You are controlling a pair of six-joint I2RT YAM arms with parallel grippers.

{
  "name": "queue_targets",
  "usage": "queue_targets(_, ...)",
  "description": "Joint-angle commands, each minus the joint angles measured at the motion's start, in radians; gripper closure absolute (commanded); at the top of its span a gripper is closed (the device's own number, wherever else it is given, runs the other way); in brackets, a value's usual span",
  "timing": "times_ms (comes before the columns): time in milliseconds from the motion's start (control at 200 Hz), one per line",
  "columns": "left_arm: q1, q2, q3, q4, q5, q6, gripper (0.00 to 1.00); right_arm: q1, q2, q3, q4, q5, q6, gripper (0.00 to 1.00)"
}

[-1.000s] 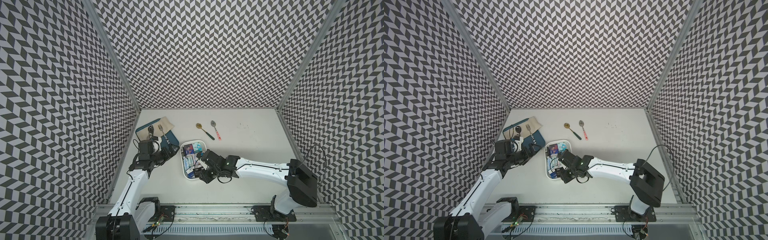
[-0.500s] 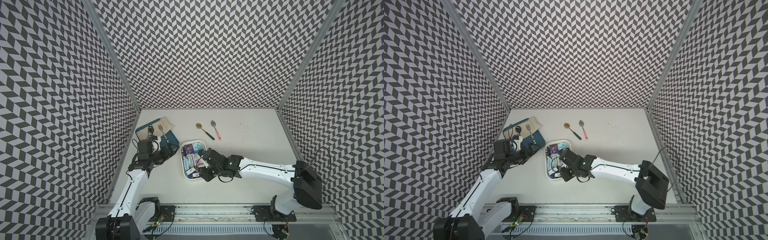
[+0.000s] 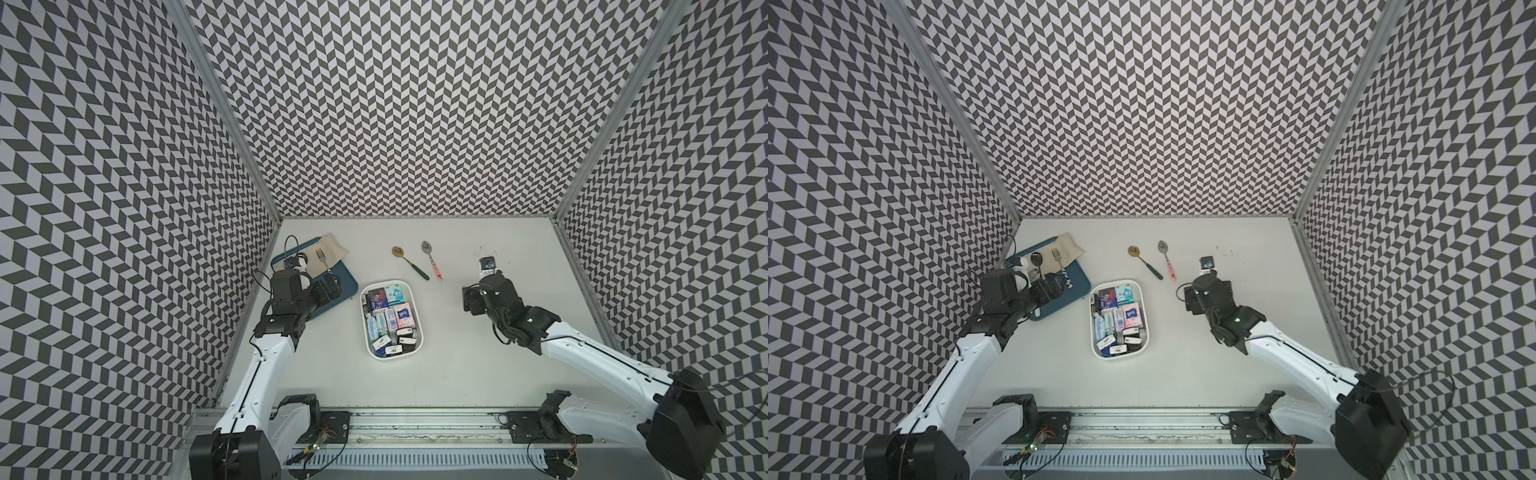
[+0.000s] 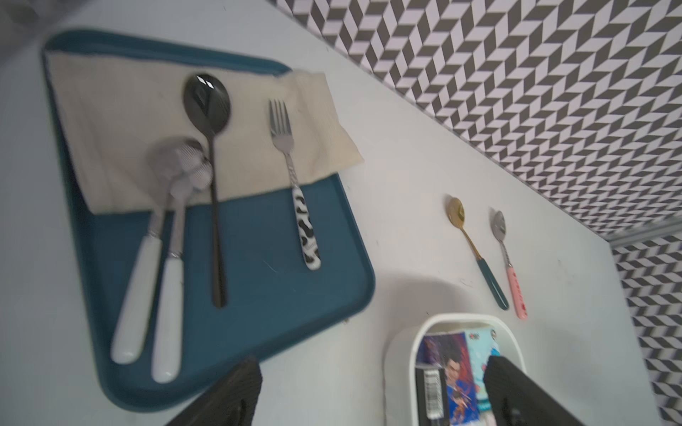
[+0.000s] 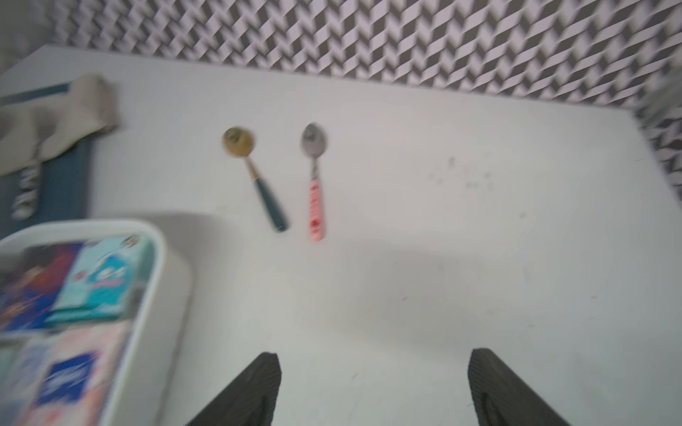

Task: Put the pocket tissues into the storage box
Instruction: Reset both arms

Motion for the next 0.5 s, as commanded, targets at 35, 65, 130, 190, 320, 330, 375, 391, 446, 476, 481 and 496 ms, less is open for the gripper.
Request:
queue_targets(35, 0.006, 0.078, -0.016, 0.231, -0.168, 0.202, 0.0, -0.21, -0.084, -0.187, 0.493, 0.032, -0.214, 0.11)
queue_targets(65, 0.006, 0.089, -0.047, 0.294, -0.169, 0.217, 0.0, -0.263, -0.082, -0.217, 0.545, 0.003, -0.21, 0.11)
queue_targets(130, 0.002, 0.12, -0.114, 0.44, -0.157, 0.238, 0.0, -0.372, -0.053, -0.25, 0.61, -0.069, -0.184, 0.11)
queue_targets(190, -0.011, 0.153, -0.171, 0.58, -0.163, 0.271, 0.0, -0.448, -0.007, -0.254, 0.63, -0.118, -0.16, 0.11)
queue_targets(320, -0.023, 0.215, -0.277, 0.872, -0.184, 0.347, 0.0, -0.526, 0.082, -0.301, 0.78, -0.179, -0.145, 0.12)
queue_targets(330, -0.023, 0.224, -0.285, 0.896, -0.183, 0.351, 0.0, -0.527, 0.086, -0.311, 0.806, -0.181, -0.142, 0.12)
queue_targets(375, -0.023, 0.264, -0.312, 0.985, -0.181, 0.371, 0.0, -0.533, 0.106, -0.365, 0.954, -0.192, -0.136, 0.12)
queue_targets(391, -0.023, 0.278, -0.318, 1.01, -0.18, 0.374, 0.0, -0.534, 0.116, -0.381, 1.004, -0.195, -0.138, 0.12)
queue_targets(446, -0.023, 0.334, -0.335, 1.096, -0.176, 0.38, 0.0, -0.534, 0.161, -0.43, 1.173, -0.197, -0.157, 0.12)
queue_targets(476, -0.025, 0.364, -0.342, 1.143, -0.173, 0.383, 0.0, -0.536, 0.199, -0.442, 1.251, -0.191, -0.144, 0.11)
queue_targets(481, -0.025, 0.367, -0.343, 1.151, -0.173, 0.383, 0.0, -0.537, 0.205, -0.442, 1.259, -0.192, -0.14, 0.11)
queue_targets(496, -0.025, 0.381, -0.347, 1.169, -0.174, 0.382, 0.0, -0.543, 0.223, -0.442, 1.279, -0.2, -0.134, 0.11)
